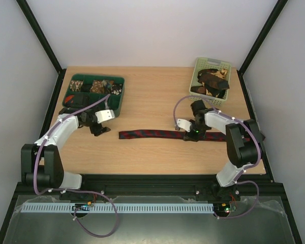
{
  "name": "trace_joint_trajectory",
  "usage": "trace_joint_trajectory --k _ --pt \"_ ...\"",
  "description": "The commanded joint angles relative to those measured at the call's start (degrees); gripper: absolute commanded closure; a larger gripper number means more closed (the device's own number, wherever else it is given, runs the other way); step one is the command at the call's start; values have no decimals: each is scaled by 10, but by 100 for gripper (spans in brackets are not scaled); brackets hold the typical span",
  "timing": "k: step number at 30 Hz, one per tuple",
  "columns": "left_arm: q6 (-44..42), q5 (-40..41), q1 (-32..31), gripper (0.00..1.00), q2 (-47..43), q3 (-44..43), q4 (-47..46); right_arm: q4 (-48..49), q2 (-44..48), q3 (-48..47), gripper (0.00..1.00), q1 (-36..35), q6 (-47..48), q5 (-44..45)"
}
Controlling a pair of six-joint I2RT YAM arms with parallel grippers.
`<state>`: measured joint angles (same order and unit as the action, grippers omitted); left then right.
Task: Roll the ties
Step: Move to tie at the center of the board.
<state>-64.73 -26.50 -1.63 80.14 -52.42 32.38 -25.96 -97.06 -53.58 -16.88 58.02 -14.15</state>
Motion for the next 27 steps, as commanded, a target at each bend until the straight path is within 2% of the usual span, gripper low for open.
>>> trace_joint_trajectory --k 1,3,4,5,6,15,17,19,23,27 --pt "46 -25 -32 19 -22 -1 19 -87 -19 34 67 72 70 83" --pt "72 -32 -45 15 -32 -4 14 -85 -14 36 67 104 97 88" --pt "85 -34 -50 11 -37 -8 11 -85 -11 38 67 118 112 93" --pt "98 -37 -52 3 -40 -13 10 -86 -9 41 67 130 126 100" --pt "118 -39 -53 1 -43 -22 8 -88 -7 43 67 141 139 106" --pt "353 -92 -45 0 -14 -112 -29 -98 13 45 64 215 214 120" --pt "310 -117 -46 1 25 -154 28 -98 19 37 59 215 212 115" --pt "300 -116 -54 0 62 -171 59 -111 29 18 50 215 199 94" --pt "287 -60 -106 1 13 -88 -42 -174 46 -50 29 215 148 21" --pt "271 -8 -206 1 23 -59 -72 -222 52 -113 21 213 64 -63"
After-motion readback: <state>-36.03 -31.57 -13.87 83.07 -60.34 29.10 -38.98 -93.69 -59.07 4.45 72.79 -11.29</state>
